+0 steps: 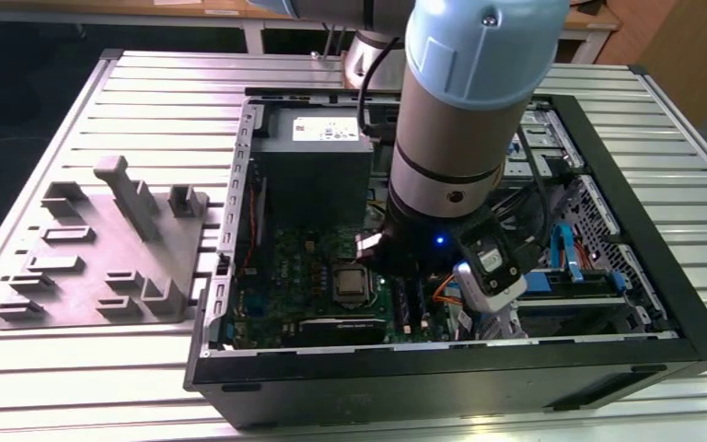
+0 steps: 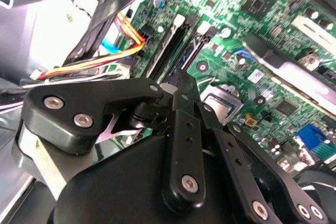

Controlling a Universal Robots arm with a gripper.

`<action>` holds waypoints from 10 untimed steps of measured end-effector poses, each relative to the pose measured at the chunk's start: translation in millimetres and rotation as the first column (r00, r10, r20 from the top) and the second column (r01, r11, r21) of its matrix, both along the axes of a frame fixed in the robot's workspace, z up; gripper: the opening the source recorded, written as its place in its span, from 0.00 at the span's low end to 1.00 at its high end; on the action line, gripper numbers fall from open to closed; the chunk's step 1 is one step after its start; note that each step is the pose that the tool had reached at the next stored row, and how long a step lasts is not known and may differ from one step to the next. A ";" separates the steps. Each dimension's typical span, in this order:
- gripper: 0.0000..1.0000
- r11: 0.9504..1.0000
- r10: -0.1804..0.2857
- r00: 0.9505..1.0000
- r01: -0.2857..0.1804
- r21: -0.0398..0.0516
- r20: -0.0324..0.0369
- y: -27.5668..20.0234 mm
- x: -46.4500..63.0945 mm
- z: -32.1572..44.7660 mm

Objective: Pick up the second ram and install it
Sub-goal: 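Press down the second ram until it locks into place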

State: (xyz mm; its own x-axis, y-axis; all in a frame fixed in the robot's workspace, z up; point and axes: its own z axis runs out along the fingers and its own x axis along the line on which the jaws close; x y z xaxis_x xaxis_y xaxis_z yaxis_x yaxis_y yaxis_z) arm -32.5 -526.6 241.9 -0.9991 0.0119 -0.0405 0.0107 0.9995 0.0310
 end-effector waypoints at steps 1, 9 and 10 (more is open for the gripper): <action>0.10 1.000 0.000 1.000 0.000 0.000 0.000 0.0 0.0 0.0; 0.10 1.000 0.000 1.000 0.000 -0.001 0.000 0.0 0.0 -5.0; 0.10 1.000 0.000 1.000 0.000 -0.001 0.000 0.0 -0.1 -6.3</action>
